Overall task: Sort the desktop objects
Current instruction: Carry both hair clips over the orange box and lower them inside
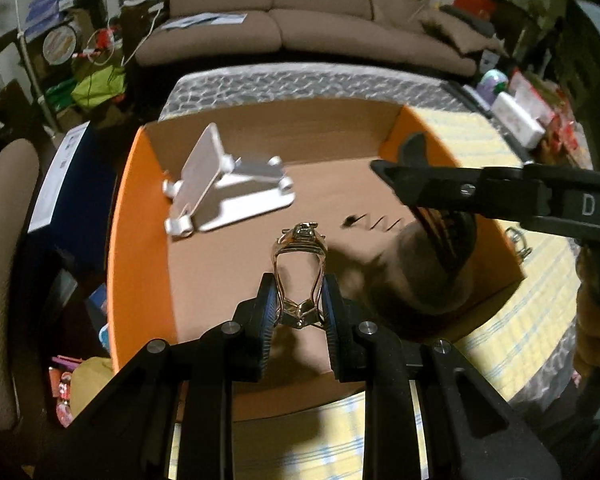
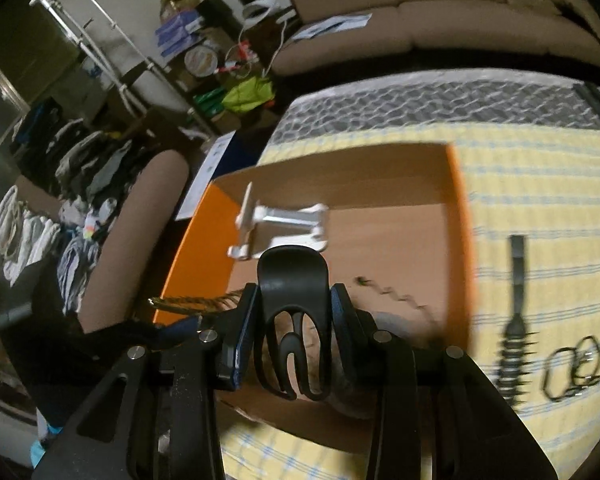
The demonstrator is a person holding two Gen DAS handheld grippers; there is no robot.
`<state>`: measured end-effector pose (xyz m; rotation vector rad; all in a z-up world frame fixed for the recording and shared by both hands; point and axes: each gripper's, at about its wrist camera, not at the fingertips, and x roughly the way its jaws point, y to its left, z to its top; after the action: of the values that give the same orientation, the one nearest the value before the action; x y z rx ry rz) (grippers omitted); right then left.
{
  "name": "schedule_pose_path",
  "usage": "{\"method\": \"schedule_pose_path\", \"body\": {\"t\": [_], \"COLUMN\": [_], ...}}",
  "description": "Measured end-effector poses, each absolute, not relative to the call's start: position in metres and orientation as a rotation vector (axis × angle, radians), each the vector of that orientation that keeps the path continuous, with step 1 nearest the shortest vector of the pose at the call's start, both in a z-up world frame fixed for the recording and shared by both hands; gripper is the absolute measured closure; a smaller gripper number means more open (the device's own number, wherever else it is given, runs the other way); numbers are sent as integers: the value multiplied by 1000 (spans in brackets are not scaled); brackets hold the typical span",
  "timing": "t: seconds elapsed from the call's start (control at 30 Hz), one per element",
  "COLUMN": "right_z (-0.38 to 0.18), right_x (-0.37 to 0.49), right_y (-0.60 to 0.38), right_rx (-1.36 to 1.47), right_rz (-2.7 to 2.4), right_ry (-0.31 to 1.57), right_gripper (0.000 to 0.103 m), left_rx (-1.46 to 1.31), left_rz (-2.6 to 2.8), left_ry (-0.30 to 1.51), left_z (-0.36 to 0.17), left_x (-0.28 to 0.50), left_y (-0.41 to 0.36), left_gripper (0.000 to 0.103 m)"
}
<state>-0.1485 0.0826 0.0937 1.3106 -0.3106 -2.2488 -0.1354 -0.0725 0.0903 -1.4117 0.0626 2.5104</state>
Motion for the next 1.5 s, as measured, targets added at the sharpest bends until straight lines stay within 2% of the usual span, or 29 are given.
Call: {"method": "schedule_pose_path", "body": {"t": [0.4,0.7,1.0,1.3,1.5], "right_z": [42,20,18,37,64], "right_x": [-165,-169,-161,-155,-149], "right_y": [23,9,-4,-1,13], "right_rx": [1457,1531,1504,1425,1363], "right_rz": [-2129,-2124,-2203,-2251,-2294], "right_ry": [-278,-215,22,89,94], "right_gripper": [67,67,64,61,55], "left_rx": [-1501,-1549,-1554,-1548,-1547], "left_rz": [2544,2537,2529,2522,2520], "left_ry": [-2,110,99,92,92], "left_z": [66,51,51,51,51], "left_x": [-141,-142,-142,-140,-140], "left_y": [-103,-99,-100,-101,-101], "left_gripper": [82,82,82,82,81]}}
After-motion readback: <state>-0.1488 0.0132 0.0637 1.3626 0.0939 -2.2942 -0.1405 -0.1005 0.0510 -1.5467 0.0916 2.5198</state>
